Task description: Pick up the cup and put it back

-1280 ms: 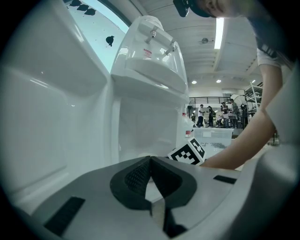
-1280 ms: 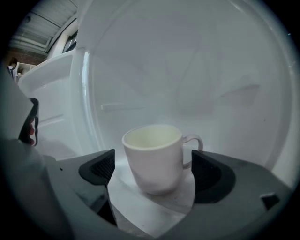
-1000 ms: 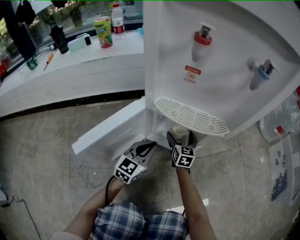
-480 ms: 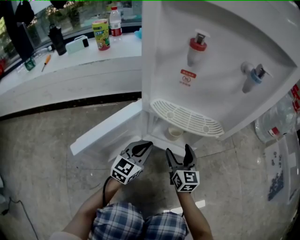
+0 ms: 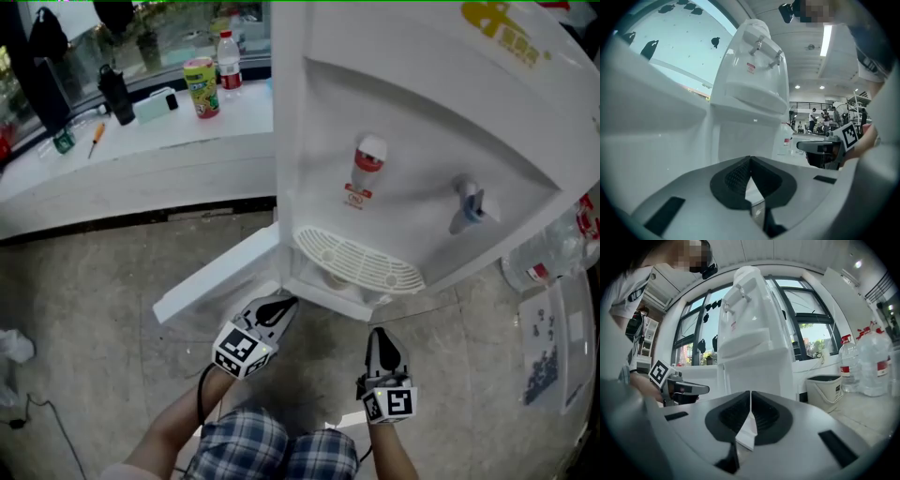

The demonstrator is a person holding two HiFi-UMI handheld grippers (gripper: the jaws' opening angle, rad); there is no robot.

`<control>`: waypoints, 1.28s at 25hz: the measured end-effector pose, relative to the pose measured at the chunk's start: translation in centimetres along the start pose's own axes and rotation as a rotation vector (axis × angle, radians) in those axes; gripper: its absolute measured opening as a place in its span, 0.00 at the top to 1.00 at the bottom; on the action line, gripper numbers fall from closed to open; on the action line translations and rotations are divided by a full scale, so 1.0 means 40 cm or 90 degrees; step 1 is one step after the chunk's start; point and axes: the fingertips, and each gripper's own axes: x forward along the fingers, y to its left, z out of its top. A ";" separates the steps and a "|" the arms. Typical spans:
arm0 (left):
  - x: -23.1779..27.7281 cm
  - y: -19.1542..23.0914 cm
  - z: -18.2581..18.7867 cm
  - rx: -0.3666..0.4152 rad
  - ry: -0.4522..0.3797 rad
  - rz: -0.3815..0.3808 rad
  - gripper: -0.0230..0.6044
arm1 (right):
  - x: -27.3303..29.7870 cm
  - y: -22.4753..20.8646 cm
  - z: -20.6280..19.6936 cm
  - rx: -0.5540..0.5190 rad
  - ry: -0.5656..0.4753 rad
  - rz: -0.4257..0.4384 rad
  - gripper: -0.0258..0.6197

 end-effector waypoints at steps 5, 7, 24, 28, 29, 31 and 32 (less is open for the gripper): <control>-0.074 -0.045 0.159 -0.005 0.017 -0.008 0.92 | -0.083 -0.008 0.156 0.039 0.019 -0.044 0.93; -0.101 -0.052 0.236 -0.005 0.021 -0.004 0.92 | -0.112 -0.002 0.226 0.058 0.027 -0.062 0.93; -0.360 -0.172 1.150 0.013 -0.003 0.059 0.92 | -0.275 0.087 1.132 0.047 0.022 -0.120 0.93; -0.426 -0.205 1.344 0.047 0.008 0.075 0.92 | -0.318 0.087 1.344 0.047 0.010 -0.122 0.93; -0.439 -0.214 1.389 0.057 0.009 0.078 0.92 | -0.330 0.087 1.393 0.049 0.006 -0.123 0.93; -0.464 -0.233 1.461 0.063 0.004 0.085 0.92 | -0.357 0.085 1.482 0.049 -0.004 -0.126 0.93; -0.476 -0.241 1.495 0.064 0.001 0.089 0.92 | -0.368 0.085 1.523 0.047 -0.010 -0.125 0.93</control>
